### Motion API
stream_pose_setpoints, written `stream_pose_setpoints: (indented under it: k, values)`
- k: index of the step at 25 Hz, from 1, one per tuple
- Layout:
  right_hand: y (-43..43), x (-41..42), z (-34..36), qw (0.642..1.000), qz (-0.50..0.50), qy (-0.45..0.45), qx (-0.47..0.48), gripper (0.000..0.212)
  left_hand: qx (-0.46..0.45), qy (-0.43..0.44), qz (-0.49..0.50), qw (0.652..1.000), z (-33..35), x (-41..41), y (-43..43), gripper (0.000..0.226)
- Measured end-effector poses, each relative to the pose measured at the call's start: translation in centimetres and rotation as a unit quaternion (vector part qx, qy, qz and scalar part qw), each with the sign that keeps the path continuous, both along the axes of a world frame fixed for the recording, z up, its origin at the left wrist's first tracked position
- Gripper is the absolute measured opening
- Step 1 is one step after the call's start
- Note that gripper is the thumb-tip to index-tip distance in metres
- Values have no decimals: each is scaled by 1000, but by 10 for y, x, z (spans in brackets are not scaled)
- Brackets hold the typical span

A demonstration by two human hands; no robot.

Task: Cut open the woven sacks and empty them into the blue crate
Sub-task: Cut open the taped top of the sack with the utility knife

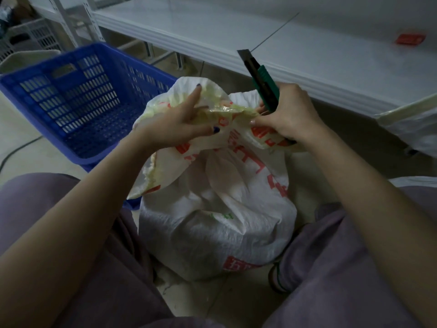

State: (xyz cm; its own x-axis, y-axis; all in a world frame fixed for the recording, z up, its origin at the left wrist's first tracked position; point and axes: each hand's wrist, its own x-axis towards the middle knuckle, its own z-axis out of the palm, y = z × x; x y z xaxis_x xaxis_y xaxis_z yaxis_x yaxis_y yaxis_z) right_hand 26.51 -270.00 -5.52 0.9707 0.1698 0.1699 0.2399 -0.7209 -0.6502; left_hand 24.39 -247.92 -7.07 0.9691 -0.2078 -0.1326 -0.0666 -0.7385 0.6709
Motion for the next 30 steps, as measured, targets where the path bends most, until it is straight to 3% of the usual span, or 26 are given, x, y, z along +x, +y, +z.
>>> stream_pose_setpoints:
  k: [2,4,9,18,22,25,30]
  values:
    - [-5,-1,-2,997,51,63,18,35,-132,-48,28,990,-2,1,-10,80]
    - [-12,1,-6,987,94,126,41,36,-174,-86,23,981,-6,4,-15,68]
    - [-26,3,-17,982,103,154,29,35,-76,-139,-13,987,-7,5,-19,57]
    - [-7,10,-16,990,76,118,32,50,-57,-48,-60,995,-1,3,-14,54]
    - [-6,17,-21,972,115,201,50,49,-125,-59,3,990,-6,4,-5,46]
    - [-5,20,-29,957,137,247,59,31,-141,-88,-2,986,-7,2,-1,44]
    - [2,19,-29,967,134,196,91,28,-144,-86,-15,986,-9,2,6,46]
